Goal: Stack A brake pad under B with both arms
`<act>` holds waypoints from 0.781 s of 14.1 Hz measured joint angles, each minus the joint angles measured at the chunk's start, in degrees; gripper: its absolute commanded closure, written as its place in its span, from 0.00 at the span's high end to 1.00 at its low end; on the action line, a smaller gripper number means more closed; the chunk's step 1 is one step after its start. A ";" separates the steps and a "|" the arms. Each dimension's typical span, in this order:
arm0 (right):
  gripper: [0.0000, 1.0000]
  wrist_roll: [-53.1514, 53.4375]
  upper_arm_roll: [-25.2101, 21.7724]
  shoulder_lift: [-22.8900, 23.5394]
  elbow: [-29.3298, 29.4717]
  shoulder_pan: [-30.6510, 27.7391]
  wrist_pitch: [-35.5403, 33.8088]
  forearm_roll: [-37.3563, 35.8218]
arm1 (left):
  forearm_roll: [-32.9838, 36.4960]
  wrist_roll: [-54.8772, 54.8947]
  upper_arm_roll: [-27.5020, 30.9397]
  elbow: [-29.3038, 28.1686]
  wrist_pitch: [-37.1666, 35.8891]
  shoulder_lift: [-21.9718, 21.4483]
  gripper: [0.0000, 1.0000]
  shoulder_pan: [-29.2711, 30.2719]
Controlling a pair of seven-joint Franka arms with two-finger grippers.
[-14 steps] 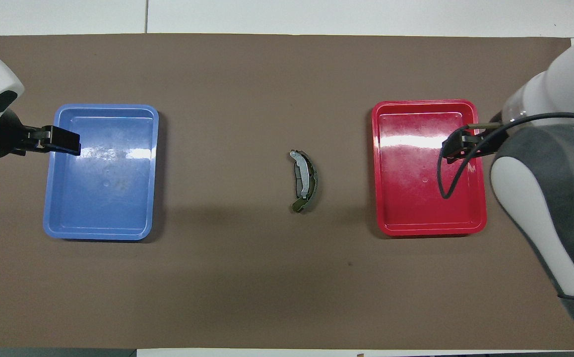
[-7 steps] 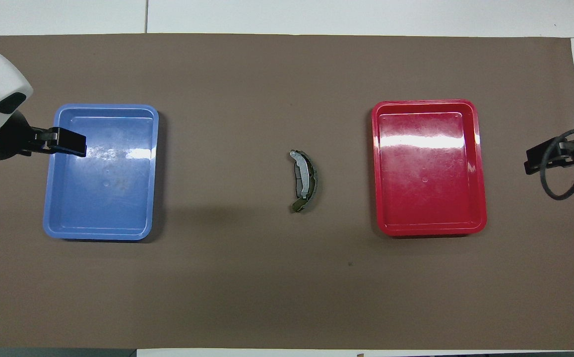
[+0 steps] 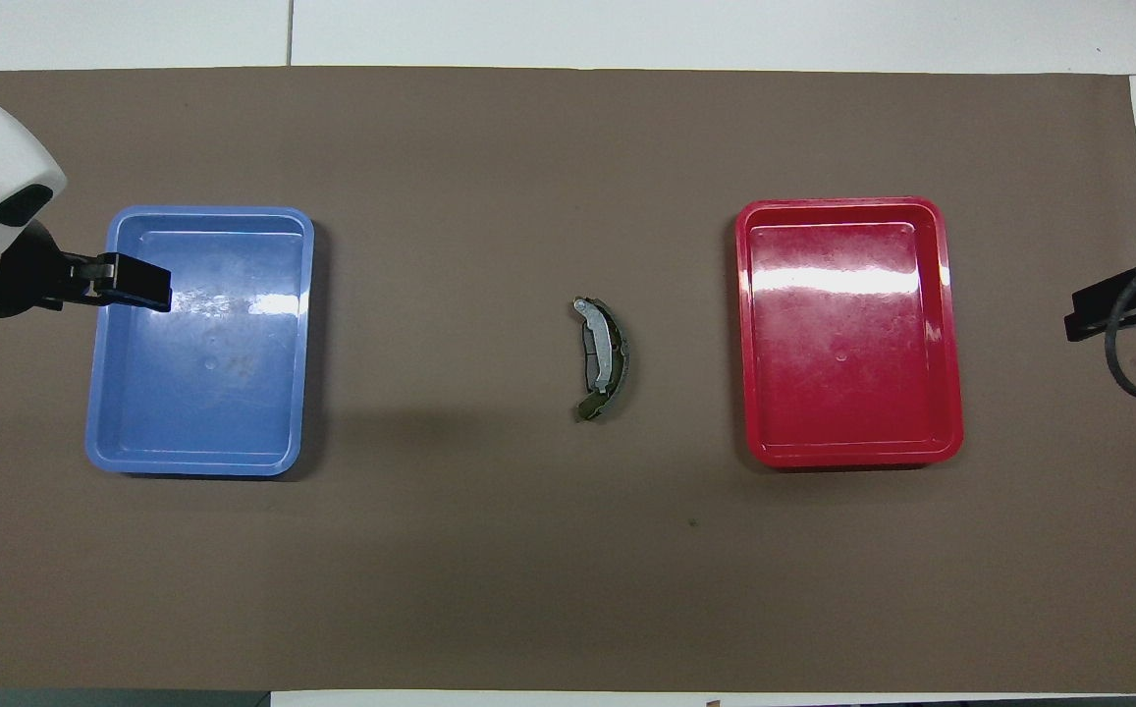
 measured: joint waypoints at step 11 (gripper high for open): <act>1.00 0.10 0.23 -0.18 1.08 0.01 0.63 0.16 | 0.00 0.00 -0.53 0.00 0.00 0.00 1.00 0.00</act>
